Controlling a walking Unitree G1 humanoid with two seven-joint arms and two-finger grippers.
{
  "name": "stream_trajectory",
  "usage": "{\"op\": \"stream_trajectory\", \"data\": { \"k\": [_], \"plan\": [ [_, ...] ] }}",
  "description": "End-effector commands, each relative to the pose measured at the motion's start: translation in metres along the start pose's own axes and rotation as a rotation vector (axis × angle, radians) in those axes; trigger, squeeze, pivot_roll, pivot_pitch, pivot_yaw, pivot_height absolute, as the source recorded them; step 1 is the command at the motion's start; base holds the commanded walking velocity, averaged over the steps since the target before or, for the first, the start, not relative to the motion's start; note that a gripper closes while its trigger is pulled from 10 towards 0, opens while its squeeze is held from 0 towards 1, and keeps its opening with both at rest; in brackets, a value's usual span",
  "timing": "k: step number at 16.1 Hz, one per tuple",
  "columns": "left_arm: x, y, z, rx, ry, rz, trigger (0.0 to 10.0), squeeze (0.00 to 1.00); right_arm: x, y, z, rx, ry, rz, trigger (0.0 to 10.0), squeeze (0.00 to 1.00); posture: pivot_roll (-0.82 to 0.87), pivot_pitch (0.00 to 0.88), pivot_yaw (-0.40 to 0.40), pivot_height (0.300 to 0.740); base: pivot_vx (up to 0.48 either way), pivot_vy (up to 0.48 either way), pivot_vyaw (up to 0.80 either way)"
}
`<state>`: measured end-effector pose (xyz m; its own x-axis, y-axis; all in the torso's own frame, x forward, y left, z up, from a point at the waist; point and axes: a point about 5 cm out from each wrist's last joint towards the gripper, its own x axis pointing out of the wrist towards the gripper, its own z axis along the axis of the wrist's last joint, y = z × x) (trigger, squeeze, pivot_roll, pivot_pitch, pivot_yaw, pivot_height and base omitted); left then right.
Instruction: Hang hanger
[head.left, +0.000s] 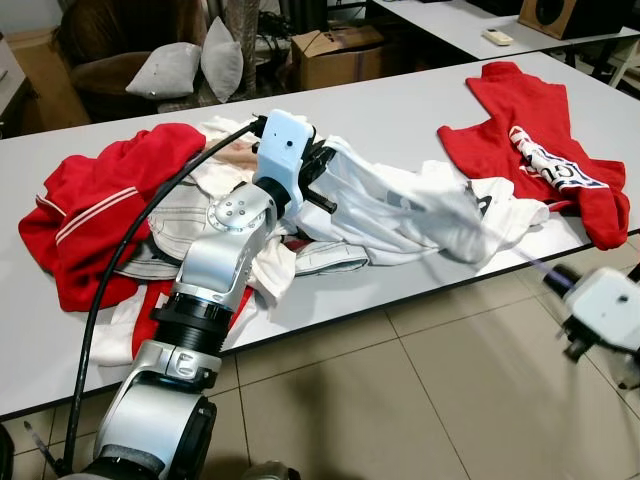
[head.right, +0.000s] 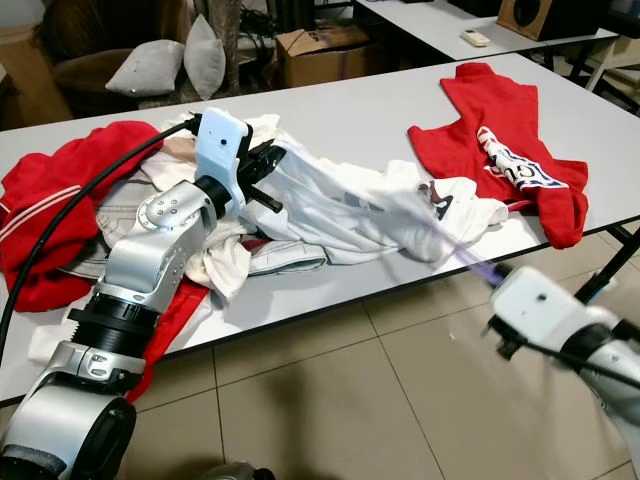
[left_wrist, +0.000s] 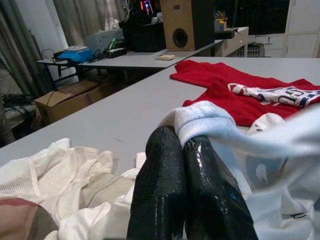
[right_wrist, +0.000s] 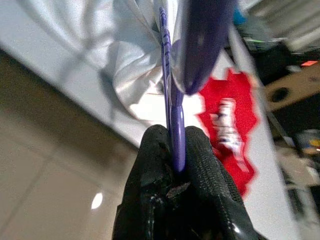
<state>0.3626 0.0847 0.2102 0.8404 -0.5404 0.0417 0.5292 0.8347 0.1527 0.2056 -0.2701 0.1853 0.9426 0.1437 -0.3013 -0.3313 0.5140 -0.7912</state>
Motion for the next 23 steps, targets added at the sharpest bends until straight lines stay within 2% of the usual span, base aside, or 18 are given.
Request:
{"op": "stream_trajectory", "data": {
  "k": [1,3,5,6,8,13,18,23],
  "plan": [
    [-0.001,0.003,0.005,0.010,-0.015,0.013,0.0,0.00,0.000,-0.007,-0.004,-0.008,0.013,-0.051,10.0,0.00,0.01,0.000,0.064,0.740,0.000,0.000,0.00],
    [-0.001,0.002,0.005,0.010,-0.015,0.008,0.0,0.00,-0.002,-0.001,-0.006,0.005,0.011,0.003,10.0,0.00,0.01,0.000,0.064,0.740,0.000,0.000,0.00],
    [-0.001,0.000,0.004,0.009,-0.015,0.004,0.0,0.00,-0.006,0.017,-0.001,0.025,-0.032,0.138,10.0,0.00,0.01,0.000,0.064,0.740,0.000,0.000,0.00],
    [0.000,-0.002,0.004,0.006,-0.015,-0.002,0.0,0.00,-0.009,0.031,0.002,0.031,-0.055,0.229,10.0,0.00,0.01,0.000,0.068,0.740,0.000,0.000,0.00],
    [0.000,-0.003,0.005,0.005,-0.015,-0.005,0.0,0.00,-0.008,0.036,0.004,0.032,-0.063,0.245,10.0,0.00,0.01,0.000,0.068,0.740,0.000,0.000,0.00],
    [0.003,-0.005,0.007,0.005,-0.020,-0.014,0.0,0.00,0.003,0.034,0.016,0.062,-0.128,0.189,10.0,0.00,0.01,0.000,0.070,0.740,0.000,0.000,0.00],
    [0.004,-0.007,0.011,0.011,-0.034,-0.030,0.0,0.00,0.030,0.039,0.023,0.093,-0.156,0.170,10.0,0.00,0.02,0.000,0.070,0.740,0.000,0.000,0.00],
    [0.003,-0.006,0.014,0.012,-0.045,-0.027,0.0,0.00,0.043,0.033,0.022,0.054,-0.161,0.181,10.0,0.00,0.03,0.000,0.057,0.740,0.000,0.000,0.00]
  ]
}}
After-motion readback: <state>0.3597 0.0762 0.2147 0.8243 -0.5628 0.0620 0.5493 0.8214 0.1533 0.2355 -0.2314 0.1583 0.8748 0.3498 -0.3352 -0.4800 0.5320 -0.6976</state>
